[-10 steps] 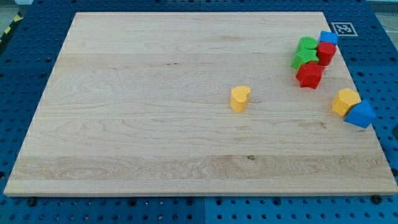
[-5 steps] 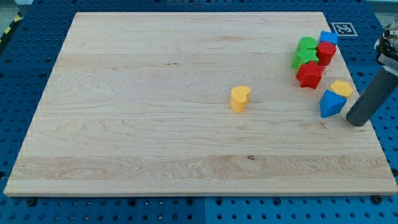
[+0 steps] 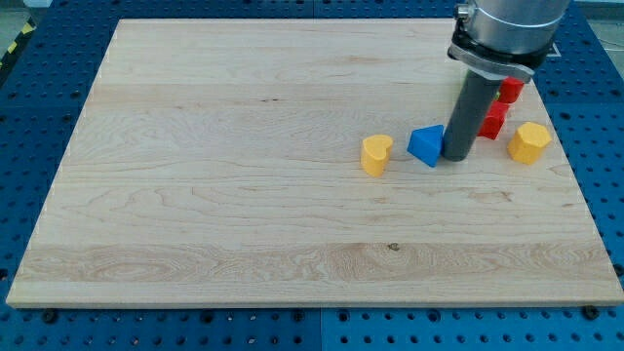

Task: Place the blue triangle towards the left of the yellow heart

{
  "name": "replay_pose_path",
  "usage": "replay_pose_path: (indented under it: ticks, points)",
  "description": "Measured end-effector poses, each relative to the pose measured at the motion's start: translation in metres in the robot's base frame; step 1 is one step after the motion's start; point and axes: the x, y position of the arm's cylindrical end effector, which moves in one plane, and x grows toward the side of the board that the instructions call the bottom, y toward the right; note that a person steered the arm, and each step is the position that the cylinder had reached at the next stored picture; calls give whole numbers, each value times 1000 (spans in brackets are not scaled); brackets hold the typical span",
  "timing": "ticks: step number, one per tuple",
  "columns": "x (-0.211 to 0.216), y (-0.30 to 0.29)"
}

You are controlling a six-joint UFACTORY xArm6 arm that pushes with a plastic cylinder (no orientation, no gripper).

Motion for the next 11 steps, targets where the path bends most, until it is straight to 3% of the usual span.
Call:
replay_pose_path:
  ticks: [1, 5, 8, 11]
  points:
    - [-5, -30]
    - [-48, -26]
    - [-25, -3]
    - [-40, -84]
